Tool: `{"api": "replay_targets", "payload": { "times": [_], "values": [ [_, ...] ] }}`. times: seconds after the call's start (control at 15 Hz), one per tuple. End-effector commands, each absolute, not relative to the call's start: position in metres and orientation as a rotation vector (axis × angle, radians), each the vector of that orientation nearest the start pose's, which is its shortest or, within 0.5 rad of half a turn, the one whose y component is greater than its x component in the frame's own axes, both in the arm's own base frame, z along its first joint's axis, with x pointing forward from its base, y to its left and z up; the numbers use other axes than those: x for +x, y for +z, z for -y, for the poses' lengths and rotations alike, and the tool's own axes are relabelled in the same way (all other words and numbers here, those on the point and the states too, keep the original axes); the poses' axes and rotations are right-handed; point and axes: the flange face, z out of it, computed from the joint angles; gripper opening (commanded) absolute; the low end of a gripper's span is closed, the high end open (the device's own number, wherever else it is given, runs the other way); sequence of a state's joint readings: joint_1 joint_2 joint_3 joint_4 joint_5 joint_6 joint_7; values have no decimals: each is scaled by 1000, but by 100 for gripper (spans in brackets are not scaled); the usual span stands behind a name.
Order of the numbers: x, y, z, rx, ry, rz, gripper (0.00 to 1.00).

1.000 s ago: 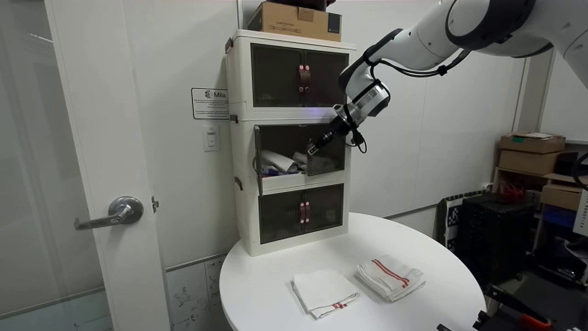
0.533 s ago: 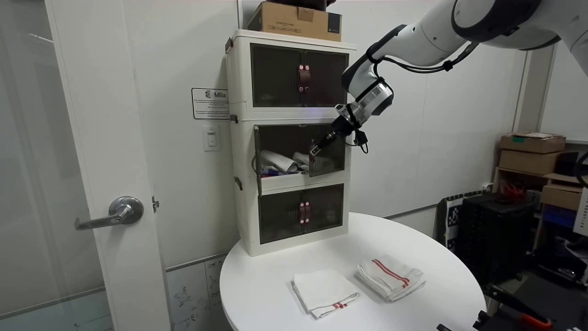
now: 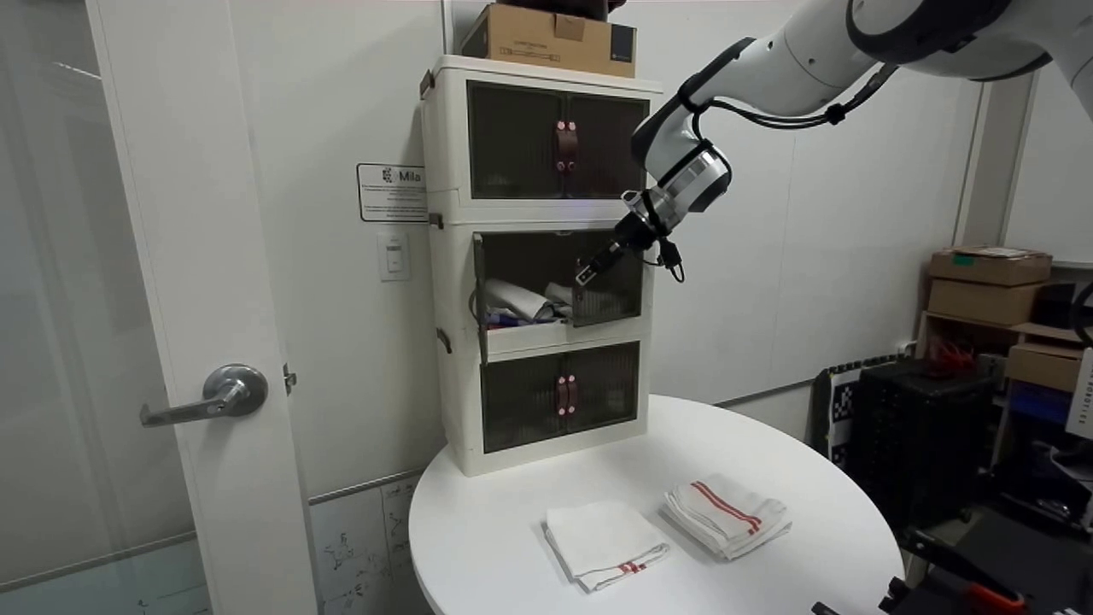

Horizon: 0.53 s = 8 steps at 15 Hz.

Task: Open the right middle cabinet door

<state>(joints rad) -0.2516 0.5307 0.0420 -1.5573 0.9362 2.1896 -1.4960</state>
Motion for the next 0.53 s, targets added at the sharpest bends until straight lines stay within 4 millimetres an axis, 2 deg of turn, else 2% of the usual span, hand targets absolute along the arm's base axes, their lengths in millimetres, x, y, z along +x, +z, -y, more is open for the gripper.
{"api": "replay_targets", "payload": {
  "times": [0.0,0.27,0.47],
  "values": [
    [687,373,136,-2433,-940,824,100],
    [676,389,158,-2490,-968,669,100],
    [670,414,154,-2479,-925,584,100]
  ]
}}
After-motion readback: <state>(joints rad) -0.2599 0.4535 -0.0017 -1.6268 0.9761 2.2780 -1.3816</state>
